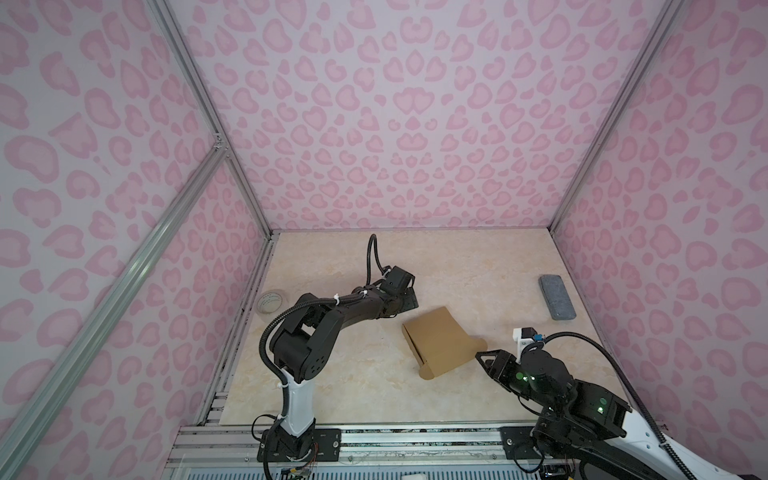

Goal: Fold the paper box

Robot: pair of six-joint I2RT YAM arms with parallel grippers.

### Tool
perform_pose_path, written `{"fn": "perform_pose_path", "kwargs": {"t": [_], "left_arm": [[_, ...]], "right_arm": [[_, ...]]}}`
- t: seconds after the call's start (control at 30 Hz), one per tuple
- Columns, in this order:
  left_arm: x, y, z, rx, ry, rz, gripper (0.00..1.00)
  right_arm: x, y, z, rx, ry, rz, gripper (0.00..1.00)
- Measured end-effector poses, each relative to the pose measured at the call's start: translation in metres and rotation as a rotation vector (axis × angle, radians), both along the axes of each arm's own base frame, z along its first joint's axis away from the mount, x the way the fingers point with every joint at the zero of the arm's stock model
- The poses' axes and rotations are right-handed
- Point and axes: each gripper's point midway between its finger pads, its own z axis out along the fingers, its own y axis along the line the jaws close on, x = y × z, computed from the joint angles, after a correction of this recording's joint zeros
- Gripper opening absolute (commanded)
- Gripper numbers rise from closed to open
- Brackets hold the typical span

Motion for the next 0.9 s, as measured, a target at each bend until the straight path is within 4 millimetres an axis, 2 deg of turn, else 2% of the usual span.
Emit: {"fn": "perform_pose_path", "kwargs": {"t": [0.07,0.17,0.23,0.3,0.47,0.6,0.73,0.9], "left_arm": [[0.007,0.005,0.017,-0.008,-0.029,0.004,0.78],[0.01,0.005,0.044,-0.03,-0.081,-0.015,0.78],[0.006,0.007,0.057,-0.041,-0.106,-0.027,0.78],[-0.004,0.01,0.06,-0.05,-0.1,-0.036,0.78],[-0.04,0.031,0.047,-0.042,-0.053,-0.039,0.78],[-0.075,0.042,0.027,-0.045,0.015,-0.05,0.78],[-0.105,0.038,0.013,-0.061,0.074,-0.074,0.78],[-0.125,0.033,-0.001,-0.089,0.132,-0.073,0.78]], "right_arm": [[0.001,-0.003,0.005,-0.037,-0.006,0.003,0.46],[0.008,0.003,0.012,-0.081,-0.027,0.024,0.45],[0.02,0.014,0.012,-0.113,-0.026,0.046,0.45],[0.035,0.03,0.009,-0.125,-0.016,0.076,0.44],[0.058,0.075,0.001,-0.103,-0.006,0.205,0.43],[0.07,0.102,-0.012,-0.079,-0.003,0.283,0.43],[0.073,0.111,-0.038,-0.078,0.043,0.311,0.42],[0.078,0.118,-0.053,-0.067,0.056,0.322,0.42]]}}
